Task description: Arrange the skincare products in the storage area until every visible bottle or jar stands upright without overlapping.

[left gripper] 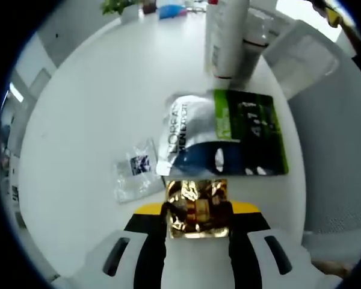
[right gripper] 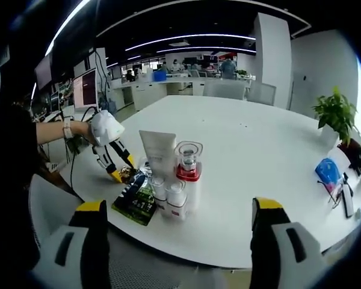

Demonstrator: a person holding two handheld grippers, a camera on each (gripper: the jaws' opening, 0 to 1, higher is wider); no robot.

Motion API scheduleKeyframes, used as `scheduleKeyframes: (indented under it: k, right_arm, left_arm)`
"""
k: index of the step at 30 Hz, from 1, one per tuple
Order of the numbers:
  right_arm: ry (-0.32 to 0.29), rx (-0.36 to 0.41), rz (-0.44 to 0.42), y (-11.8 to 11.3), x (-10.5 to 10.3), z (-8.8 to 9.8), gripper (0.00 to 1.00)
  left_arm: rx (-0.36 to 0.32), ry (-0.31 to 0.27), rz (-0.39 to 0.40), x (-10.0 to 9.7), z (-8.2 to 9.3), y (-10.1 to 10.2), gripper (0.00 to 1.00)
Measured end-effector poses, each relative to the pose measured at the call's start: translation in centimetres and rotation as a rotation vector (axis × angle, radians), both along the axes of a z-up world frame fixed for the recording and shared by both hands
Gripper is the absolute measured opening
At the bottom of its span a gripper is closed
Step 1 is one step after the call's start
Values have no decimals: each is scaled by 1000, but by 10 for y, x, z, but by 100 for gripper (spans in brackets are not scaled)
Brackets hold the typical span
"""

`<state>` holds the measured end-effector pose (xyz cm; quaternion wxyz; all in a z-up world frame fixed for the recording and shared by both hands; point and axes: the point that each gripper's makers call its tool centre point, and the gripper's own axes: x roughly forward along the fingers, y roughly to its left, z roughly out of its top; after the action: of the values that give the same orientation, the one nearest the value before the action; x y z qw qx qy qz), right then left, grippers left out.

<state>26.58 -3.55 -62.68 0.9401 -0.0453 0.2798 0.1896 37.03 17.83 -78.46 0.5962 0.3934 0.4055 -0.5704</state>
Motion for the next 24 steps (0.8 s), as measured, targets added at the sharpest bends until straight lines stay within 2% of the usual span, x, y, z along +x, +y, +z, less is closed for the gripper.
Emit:
scheduleKeyframes:
  k: [6, 15, 24]
  right_arm:
    - [1, -3, 3, 1, -1, 0, 100]
    - [-7, -6, -4, 1, -4, 2, 100]
    - [-18, -4, -7, 1, -6, 5, 100]
  left_arm:
    - [-16, 0, 4, 1, 0, 0, 38]
    - [-11, 1, -1, -1, 0, 4, 47]
    - [-69, -29, 56, 7, 17, 6, 49]
